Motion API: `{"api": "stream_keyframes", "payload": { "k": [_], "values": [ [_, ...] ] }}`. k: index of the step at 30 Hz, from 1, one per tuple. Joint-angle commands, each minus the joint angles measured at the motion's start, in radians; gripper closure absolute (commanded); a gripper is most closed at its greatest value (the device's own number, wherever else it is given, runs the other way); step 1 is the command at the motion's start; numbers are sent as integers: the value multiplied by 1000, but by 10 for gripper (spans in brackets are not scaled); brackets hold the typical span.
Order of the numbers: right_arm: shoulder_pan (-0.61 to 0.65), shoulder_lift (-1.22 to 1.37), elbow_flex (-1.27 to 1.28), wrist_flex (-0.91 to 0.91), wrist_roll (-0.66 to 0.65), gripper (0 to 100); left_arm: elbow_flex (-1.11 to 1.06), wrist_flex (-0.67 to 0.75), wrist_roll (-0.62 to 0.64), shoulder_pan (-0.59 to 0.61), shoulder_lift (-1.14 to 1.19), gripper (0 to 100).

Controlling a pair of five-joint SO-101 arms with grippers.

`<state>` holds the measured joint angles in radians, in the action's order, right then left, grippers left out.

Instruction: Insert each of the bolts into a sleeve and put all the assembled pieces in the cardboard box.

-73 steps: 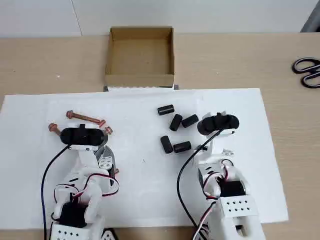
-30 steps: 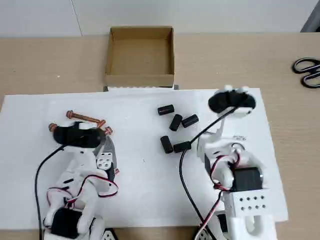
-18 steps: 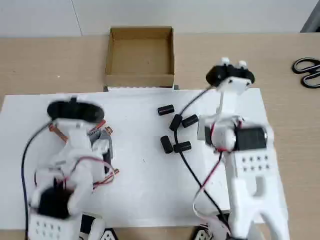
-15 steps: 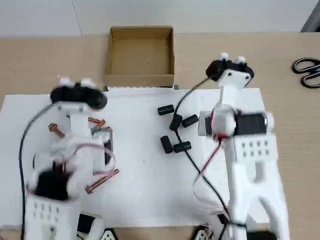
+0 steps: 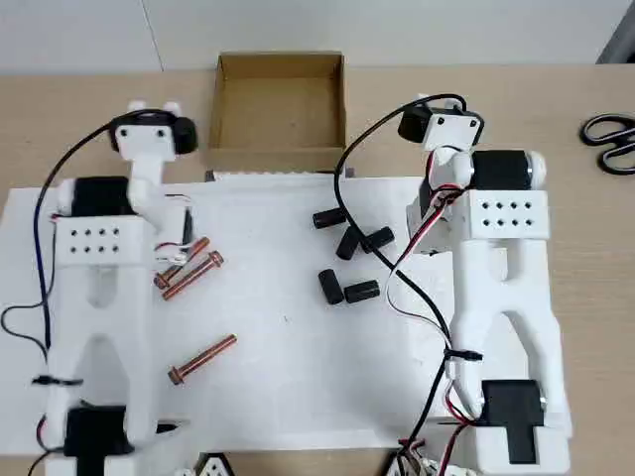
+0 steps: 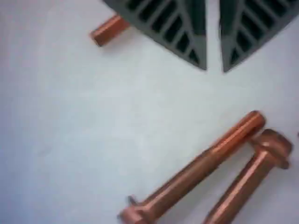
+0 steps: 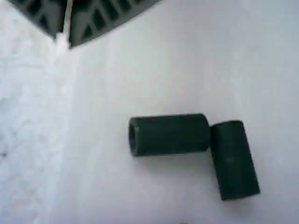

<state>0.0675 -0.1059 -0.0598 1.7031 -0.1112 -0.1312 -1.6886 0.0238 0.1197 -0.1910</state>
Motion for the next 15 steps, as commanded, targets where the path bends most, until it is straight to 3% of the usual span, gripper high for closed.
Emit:
{"api": "stream_keyframes", "payload": {
  "k": [1, 9, 15],
  "values": [
    [-4, -4, -49, 12, -112, 994, 48, -2, -46, 54, 21, 992],
    [56, 96, -49, -2, -348, 905, 47, 18, -103, 68, 72, 991],
    [151, 163, -49, 7, -365, 905, 47, 23, -101, 69, 109, 991]
  ]
}}
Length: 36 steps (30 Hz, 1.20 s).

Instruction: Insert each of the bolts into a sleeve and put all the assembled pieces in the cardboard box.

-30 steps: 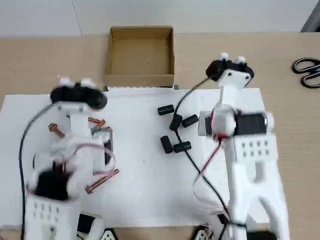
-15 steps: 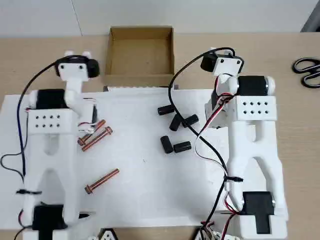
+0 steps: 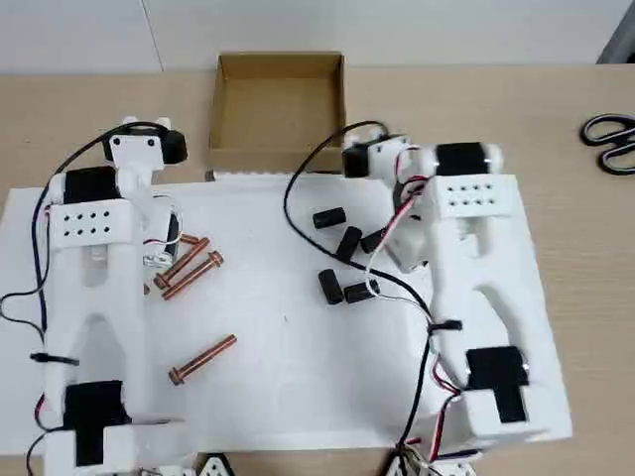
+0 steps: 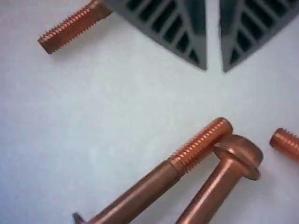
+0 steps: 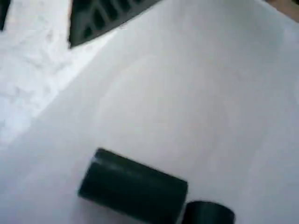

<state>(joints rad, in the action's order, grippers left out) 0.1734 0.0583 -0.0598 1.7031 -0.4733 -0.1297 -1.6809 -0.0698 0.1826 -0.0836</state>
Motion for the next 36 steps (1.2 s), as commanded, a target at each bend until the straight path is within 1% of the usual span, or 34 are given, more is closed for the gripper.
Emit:
{"api": "stream_keyframes", "payload": {
  "k": [1, 4, 8, 11, 15, 20, 25, 36],
  "values": [
    [65, -1, -49, 7, 20, 905, 45, 14, -6, 8, 6, 991],
    [142, -1, -49, 8, 80, 903, 45, 14, -6, 8, 18, 991],
    [237, -2, -66, 16, 106, 902, 45, 14, -5, 8, 21, 991],
    [274, -2, -103, 22, 152, 902, 45, 15, -5, 5, 21, 991],
    [317, 7, -109, 22, 170, 902, 44, 29, -3, 5, 21, 991],
    [326, 13, -104, 12, 172, 902, 44, 34, -3, 5, 21, 990],
    [325, 85, -106, 7, 180, 902, 44, 34, -3, 3, 23, 990],
    [326, 171, -109, -85, 221, 901, 42, 34, -8, 3, 23, 990]
  ]
}}
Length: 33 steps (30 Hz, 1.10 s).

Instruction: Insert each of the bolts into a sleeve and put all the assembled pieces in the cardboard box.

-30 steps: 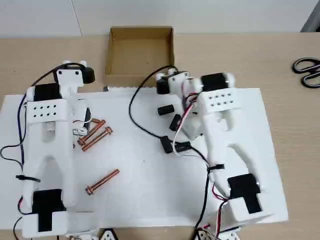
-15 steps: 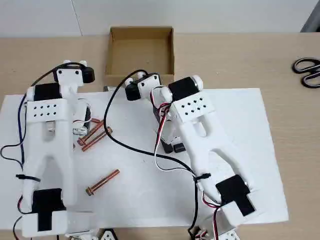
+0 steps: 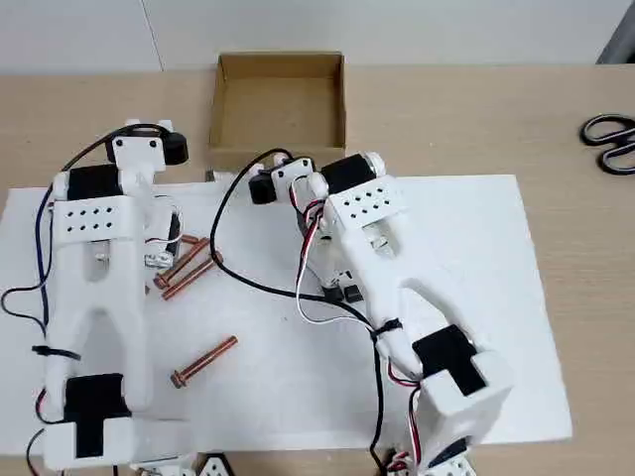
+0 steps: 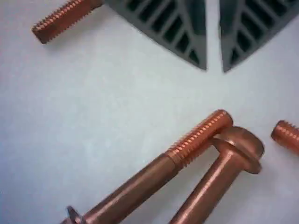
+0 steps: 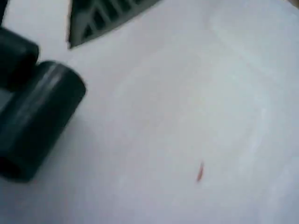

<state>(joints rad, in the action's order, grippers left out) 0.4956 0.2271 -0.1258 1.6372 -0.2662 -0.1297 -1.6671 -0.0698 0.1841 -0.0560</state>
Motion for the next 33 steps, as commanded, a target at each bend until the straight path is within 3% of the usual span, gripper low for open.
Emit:
{"api": "stream_keyframes", "payload": {
  "k": [1, 9, 18, 21, 33],
  "values": [
    [4, 12, -43, -28, 15, 901, 38, 21, -8, 2, -5, 990],
    [24, 31, -43, -81, 63, 901, -91, 74, -9, 2, -5, 990],
    [102, 31, -43, -79, 92, 870, -97, 77, -9, 2, -9, 990],
    [87, 33, -41, -79, 89, 827, -97, 77, -6, 2, -8, 990],
    [35, 35, 11, -107, 91, 826, -97, 78, -6, 2, -8, 990]
  ]
}}
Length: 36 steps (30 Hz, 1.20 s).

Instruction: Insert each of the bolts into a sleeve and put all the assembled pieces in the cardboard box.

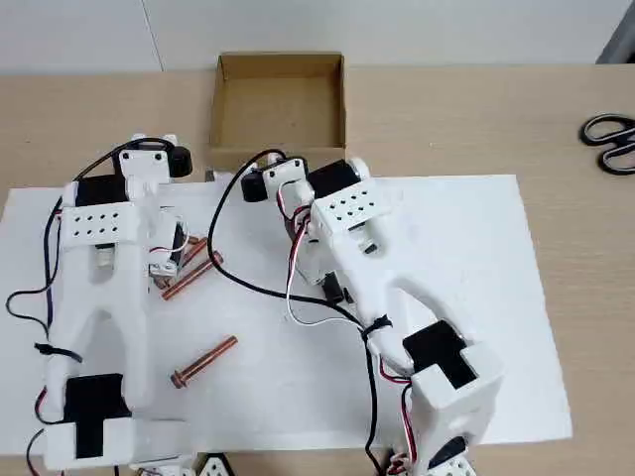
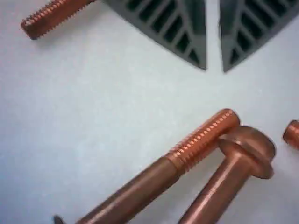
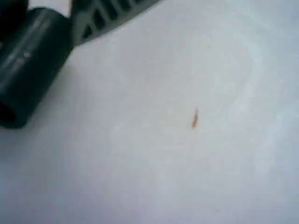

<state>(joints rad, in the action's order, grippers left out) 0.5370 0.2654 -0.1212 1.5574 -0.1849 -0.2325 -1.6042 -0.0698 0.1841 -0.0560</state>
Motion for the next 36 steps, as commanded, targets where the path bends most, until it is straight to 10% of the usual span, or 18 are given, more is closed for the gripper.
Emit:
{"api": "stream_keyframes", "payload": {
  "k": [1, 36],
  "values": [
    [-7, -4, 18, -35, 9, 826, 5, 15, -6, 2, -8, 990],
    [42, 120, 64, -84, 2, 931, 2, 29, -8, 2, -6, 990]
  ]
}}
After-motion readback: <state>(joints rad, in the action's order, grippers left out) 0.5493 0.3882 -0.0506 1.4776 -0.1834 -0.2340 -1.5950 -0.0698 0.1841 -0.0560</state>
